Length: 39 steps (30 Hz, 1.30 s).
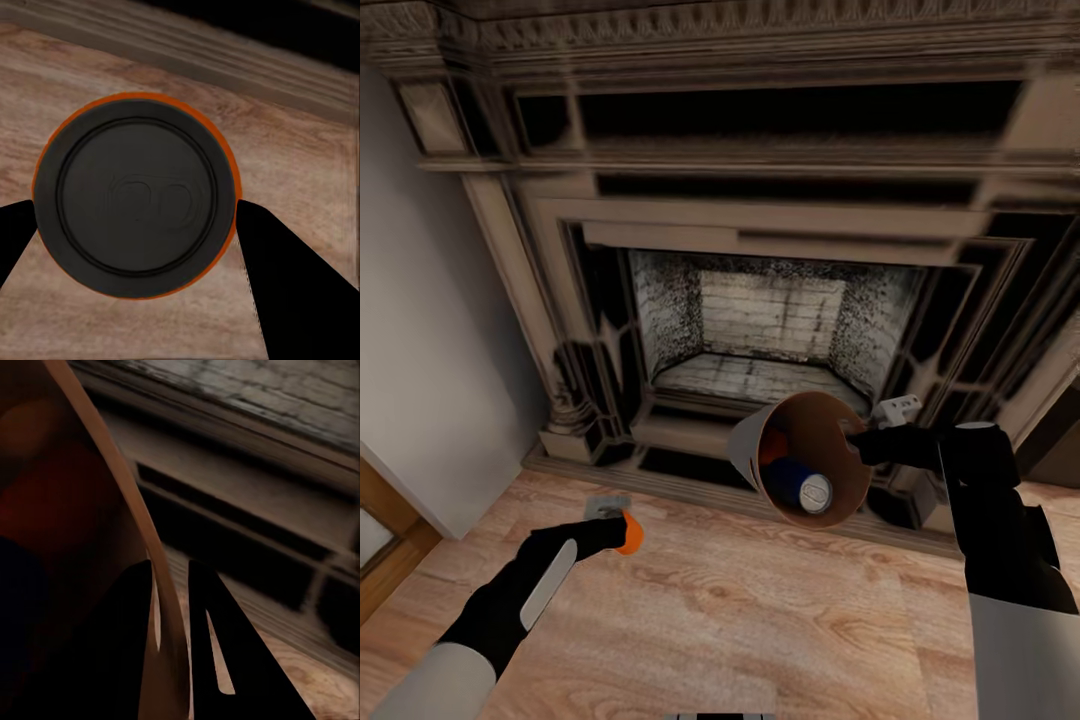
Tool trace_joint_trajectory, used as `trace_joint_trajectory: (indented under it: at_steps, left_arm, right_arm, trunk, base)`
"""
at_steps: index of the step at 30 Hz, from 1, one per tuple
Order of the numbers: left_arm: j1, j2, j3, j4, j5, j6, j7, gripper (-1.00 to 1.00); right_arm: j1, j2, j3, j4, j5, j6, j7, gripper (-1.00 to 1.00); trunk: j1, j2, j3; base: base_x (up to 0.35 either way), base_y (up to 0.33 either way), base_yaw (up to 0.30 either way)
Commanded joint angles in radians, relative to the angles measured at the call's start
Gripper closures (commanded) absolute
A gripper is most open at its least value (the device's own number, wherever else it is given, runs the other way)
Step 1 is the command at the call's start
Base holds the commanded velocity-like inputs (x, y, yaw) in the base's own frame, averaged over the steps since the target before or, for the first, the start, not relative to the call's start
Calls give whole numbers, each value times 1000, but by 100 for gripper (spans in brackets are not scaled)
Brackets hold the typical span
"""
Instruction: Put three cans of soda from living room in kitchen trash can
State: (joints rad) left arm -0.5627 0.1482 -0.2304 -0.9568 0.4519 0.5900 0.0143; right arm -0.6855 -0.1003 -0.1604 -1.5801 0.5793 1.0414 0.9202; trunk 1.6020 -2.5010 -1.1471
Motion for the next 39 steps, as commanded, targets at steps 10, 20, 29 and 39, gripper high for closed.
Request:
trace_joint_trajectory:
  at_steps: [10,20,29,39]
  left_arm:
    - [51,7,4,-224,-2,110,-4,100]
    - [127,46,5,-469,2,254,-7,100]
    - [142,53,6,-513,4,281,-7,100]
    - [142,51,8,-513,4,299,-1,100]
  right_arm:
    - [51,5,1,3,-19,6,3,100]
    - [73,2,-1,3,-19,6,3,100]
    - [109,-1,-1,5,-17,6,3,100]
    - [132,5,-1,6,29,6,4,100]
  trunk:
    - [-1,1,12]
    - [-1,1,12]
    - [-1,1,12]
    - [-1,1,12]
  base:
    - [-1,0,0]
    - [-225,0,0]
    - [-99,0,0]
    - [-301,0,0]
